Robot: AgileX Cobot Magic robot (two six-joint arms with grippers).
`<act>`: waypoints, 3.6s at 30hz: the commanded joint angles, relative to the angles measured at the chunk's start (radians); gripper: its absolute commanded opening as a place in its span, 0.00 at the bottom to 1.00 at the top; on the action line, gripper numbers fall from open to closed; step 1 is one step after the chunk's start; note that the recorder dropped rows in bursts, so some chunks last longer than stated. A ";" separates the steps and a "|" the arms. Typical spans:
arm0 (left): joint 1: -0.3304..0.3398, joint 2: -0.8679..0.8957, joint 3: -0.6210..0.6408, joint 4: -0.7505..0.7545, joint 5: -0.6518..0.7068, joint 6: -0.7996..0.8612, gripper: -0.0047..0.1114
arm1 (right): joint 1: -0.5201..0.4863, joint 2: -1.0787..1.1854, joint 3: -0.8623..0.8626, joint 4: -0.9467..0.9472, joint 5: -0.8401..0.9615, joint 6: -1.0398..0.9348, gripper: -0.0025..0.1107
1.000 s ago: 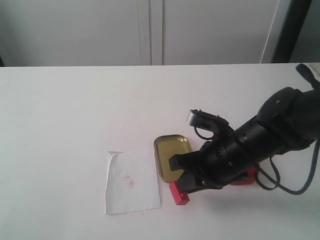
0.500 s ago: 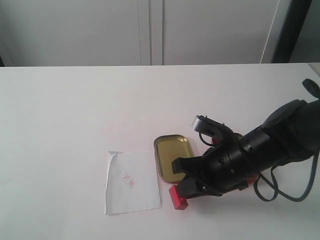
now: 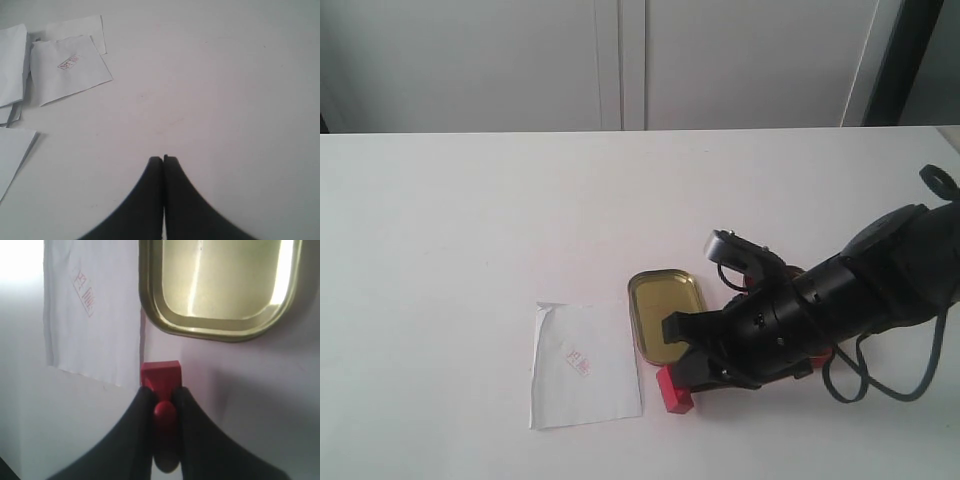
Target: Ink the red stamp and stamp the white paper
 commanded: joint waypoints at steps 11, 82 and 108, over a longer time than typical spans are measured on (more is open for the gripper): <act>-0.003 -0.005 0.001 -0.005 -0.004 -0.009 0.04 | -0.005 0.032 0.005 0.009 -0.020 -0.008 0.02; -0.003 -0.005 0.001 -0.005 -0.004 -0.009 0.04 | -0.114 -0.455 0.003 -0.993 -0.148 0.691 0.02; -0.003 -0.005 0.001 -0.005 -0.004 -0.009 0.04 | -0.273 -0.815 0.005 -1.086 -0.032 0.747 0.02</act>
